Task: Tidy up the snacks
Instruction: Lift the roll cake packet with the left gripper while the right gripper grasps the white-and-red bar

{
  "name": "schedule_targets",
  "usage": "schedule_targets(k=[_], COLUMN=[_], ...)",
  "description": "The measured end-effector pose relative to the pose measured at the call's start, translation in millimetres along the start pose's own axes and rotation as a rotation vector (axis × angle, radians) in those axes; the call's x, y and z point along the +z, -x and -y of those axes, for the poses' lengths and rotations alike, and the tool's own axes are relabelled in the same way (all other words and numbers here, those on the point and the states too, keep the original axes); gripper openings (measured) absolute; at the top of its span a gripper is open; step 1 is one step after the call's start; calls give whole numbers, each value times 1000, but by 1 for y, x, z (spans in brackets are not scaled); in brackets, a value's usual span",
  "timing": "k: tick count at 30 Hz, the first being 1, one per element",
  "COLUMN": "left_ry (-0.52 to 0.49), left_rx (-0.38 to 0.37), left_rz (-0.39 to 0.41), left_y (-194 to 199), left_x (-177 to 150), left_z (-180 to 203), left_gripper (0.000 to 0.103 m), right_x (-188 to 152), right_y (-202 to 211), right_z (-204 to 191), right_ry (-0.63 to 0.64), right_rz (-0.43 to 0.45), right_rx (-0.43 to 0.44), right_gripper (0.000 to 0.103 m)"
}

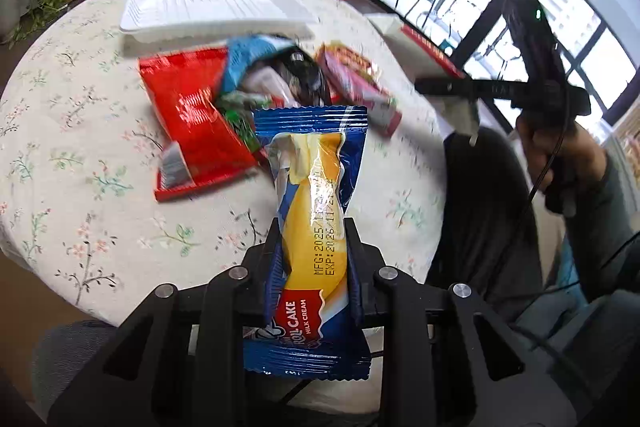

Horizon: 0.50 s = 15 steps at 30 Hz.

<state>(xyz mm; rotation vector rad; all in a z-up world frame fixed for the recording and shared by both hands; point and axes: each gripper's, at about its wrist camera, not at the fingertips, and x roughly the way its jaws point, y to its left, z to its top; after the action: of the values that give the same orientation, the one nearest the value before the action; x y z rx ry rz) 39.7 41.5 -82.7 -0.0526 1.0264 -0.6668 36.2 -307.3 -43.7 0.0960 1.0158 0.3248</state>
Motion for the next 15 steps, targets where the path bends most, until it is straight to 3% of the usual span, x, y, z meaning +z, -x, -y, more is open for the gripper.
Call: schedule_targets(k=[7,15], left_ry=[64,128], left_rx=[-53,-39], left_rz=[102,218], left_y=[34,77], left_x=[10,29], left_z=[-19,-56], left_gripper=[25,25], right_x=[2,13], right_y=[1,3], right_z=[10,23], right_ry=[-55,-120], right_rz=[15,43], right_rx=[49,144], right_gripper=[15,15])
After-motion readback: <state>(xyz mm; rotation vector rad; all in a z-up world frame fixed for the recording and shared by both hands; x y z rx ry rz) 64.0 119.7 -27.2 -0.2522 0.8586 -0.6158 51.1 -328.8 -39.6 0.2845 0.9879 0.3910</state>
